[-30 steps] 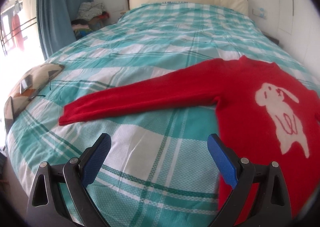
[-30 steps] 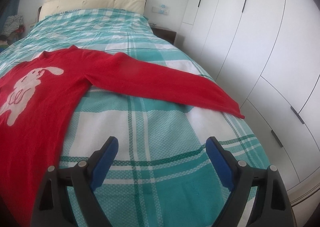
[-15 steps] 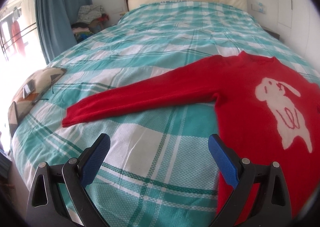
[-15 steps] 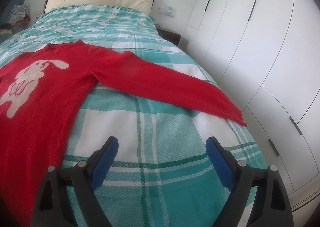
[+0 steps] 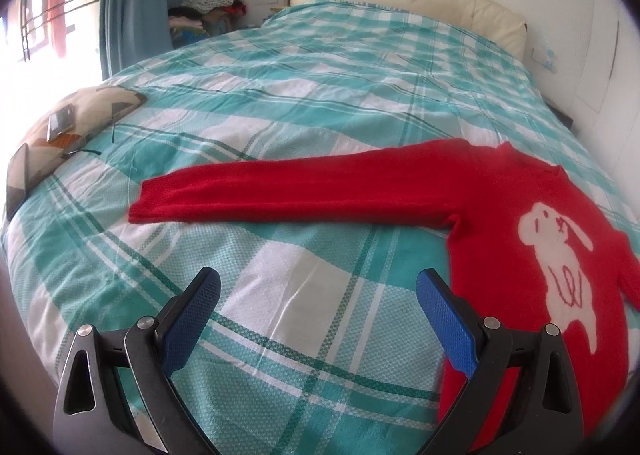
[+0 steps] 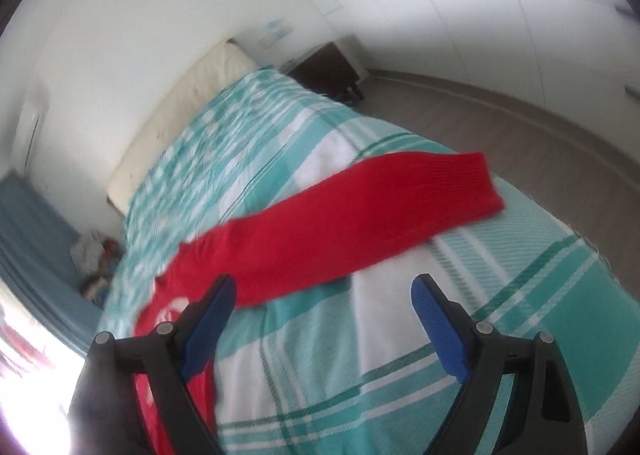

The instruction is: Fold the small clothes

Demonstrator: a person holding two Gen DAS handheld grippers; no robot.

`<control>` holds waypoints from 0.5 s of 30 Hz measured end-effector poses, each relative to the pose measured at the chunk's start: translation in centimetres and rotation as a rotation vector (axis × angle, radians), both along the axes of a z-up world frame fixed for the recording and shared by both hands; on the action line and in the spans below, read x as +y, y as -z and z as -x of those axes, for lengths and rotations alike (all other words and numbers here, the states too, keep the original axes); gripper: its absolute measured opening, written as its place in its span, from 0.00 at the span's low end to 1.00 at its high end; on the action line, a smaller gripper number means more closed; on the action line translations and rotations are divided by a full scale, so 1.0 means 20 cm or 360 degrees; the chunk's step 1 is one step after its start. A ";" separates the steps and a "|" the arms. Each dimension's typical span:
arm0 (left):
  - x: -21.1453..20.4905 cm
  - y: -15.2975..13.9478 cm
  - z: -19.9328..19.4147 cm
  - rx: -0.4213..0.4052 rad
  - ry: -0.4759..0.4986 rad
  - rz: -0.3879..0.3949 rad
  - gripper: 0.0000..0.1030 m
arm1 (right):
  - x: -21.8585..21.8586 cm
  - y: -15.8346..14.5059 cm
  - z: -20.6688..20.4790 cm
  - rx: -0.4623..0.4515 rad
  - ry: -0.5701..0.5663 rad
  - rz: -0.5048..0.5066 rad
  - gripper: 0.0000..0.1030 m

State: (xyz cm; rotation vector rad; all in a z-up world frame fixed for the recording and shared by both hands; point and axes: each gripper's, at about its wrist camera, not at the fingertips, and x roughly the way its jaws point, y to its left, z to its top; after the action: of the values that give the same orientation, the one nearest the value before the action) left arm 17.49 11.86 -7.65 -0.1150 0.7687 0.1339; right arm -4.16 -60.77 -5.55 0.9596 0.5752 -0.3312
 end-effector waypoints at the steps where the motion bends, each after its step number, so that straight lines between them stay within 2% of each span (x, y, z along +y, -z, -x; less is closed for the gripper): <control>1: 0.01 0.00 0.00 0.0005 -0.0008 0.0013 0.96 | -0.08 0.06 0.02 -0.0006 0.0044 -0.0122 0.85; 3: 0.03 0.01 -0.01 0.0017 -0.0029 0.0046 0.96 | -0.18 0.14 0.06 -0.0040 0.0113 -0.0268 0.74; 5: 0.04 0.03 -0.01 0.0027 -0.0043 0.0081 0.96 | -0.24 0.17 0.06 -0.0050 0.0167 -0.0288 0.61; 13: 0.02 0.06 -0.02 0.0043 -0.0058 0.0013 0.96 | -0.38 0.25 -0.08 -0.0097 0.0243 -0.0374 0.55; 15: 0.02 0.07 -0.03 0.0051 -0.0060 0.0014 0.96 | -0.40 0.26 -0.10 -0.0093 0.0258 -0.0399 0.50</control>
State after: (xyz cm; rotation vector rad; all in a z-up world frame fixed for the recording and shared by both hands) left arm 18.06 12.31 -9.00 -0.1358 0.7995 0.1689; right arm -2.09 -68.70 -10.67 1.2577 0.4938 -0.3805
